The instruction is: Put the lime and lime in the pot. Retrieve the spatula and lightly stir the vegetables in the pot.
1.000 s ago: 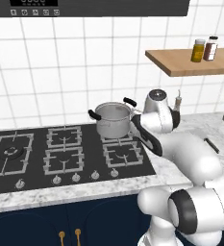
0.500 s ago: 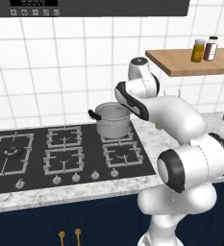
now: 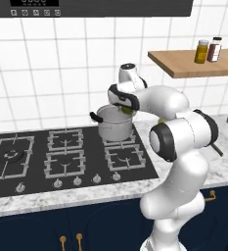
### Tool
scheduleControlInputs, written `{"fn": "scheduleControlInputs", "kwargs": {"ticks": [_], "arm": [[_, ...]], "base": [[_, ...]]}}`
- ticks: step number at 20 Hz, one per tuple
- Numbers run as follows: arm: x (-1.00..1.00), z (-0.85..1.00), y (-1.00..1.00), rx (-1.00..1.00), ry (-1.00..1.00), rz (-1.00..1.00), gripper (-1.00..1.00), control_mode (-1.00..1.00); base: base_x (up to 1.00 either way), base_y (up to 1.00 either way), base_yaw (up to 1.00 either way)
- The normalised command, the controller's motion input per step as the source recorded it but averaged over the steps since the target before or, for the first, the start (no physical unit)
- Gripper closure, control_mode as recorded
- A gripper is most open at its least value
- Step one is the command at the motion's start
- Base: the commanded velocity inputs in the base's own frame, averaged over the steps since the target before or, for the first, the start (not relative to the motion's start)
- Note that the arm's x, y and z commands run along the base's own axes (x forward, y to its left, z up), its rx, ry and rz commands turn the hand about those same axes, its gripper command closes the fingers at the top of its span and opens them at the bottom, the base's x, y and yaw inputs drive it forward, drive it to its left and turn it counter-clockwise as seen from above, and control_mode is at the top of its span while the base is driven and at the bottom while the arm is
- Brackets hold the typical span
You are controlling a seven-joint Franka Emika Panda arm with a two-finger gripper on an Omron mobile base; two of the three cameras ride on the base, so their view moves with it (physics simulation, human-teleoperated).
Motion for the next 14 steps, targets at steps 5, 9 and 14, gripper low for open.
{"fn": "scheduleControlInputs", "kwargs": {"ticks": [5,9,14], "arm": [[0.50,-0.44,0.11,-0.01,0.00,0.17,1.00,-1.00],[0.56,-0.04,0.33,0.00,0.00,0.11,1.00,-1.00],[0.39,-0.19,0.22,0.00,0.01,0.11,-1.00,-1.00]], "base": [[0.00,0.00,0.00],[0.00,0.00,0.00],[0.00,0.00,0.00]]}}
